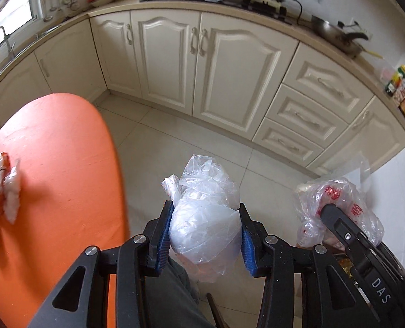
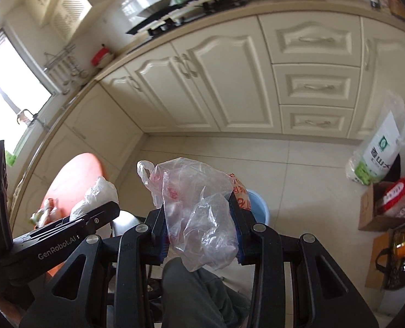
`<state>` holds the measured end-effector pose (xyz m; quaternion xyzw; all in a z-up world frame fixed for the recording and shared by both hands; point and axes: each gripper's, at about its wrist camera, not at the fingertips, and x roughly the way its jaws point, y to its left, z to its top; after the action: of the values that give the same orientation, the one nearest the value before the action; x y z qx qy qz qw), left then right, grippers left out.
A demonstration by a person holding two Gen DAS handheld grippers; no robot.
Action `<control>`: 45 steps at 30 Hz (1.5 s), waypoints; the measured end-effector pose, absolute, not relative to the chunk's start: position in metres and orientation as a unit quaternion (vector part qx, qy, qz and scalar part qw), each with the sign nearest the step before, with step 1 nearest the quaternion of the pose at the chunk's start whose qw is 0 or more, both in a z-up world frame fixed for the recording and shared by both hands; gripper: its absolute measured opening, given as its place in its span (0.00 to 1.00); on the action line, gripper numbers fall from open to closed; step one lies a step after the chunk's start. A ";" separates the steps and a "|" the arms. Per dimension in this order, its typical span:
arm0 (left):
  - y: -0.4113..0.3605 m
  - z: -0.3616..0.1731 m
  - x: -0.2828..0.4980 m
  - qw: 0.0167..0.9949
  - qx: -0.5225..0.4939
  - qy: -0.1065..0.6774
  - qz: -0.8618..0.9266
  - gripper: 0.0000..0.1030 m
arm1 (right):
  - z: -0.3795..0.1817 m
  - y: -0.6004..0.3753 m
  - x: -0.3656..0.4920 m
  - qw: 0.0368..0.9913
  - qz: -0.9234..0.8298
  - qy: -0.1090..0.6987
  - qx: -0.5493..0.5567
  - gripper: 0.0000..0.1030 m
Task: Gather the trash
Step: 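Carry the plastic bag to the blue bin and open the right gripper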
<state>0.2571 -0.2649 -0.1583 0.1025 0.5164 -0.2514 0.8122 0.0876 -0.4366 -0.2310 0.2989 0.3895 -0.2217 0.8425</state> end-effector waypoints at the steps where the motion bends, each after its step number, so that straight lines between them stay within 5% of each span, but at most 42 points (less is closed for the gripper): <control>1: -0.268 -0.166 0.272 0.810 0.106 0.520 -0.251 0.39 | -0.235 -0.442 0.088 0.839 -0.226 0.393 0.300 0.35; 6: -0.296 -0.185 0.300 0.816 0.124 0.514 -0.233 0.40 | -0.252 -0.460 0.088 0.825 -0.233 0.408 0.313 0.35; 14: -0.324 -0.198 0.302 0.817 0.119 0.517 -0.226 0.72 | -0.276 -0.477 0.101 0.811 -0.232 0.424 0.330 0.35; 25: -0.325 -0.201 0.310 0.820 0.124 0.525 -0.193 0.72 | -0.284 -0.474 0.122 0.817 -0.211 0.428 0.324 0.38; 28: -0.322 -0.198 0.307 0.827 0.128 0.516 -0.183 0.72 | -0.278 -0.473 0.126 0.826 -0.205 0.411 0.327 0.46; 32: -0.318 -0.197 0.302 0.829 0.126 0.513 -0.182 0.72 | -0.272 -0.472 0.128 0.829 -0.220 0.396 0.329 0.77; 45: -0.303 -0.192 0.295 0.830 0.120 0.510 -0.190 0.72 | -0.263 -0.465 0.121 0.826 -0.228 0.397 0.329 0.77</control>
<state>0.2951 -0.3032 -0.1920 0.1205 0.5103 -0.1904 0.8299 0.1215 -0.4647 -0.2630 0.3291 0.3971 -0.2284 0.8257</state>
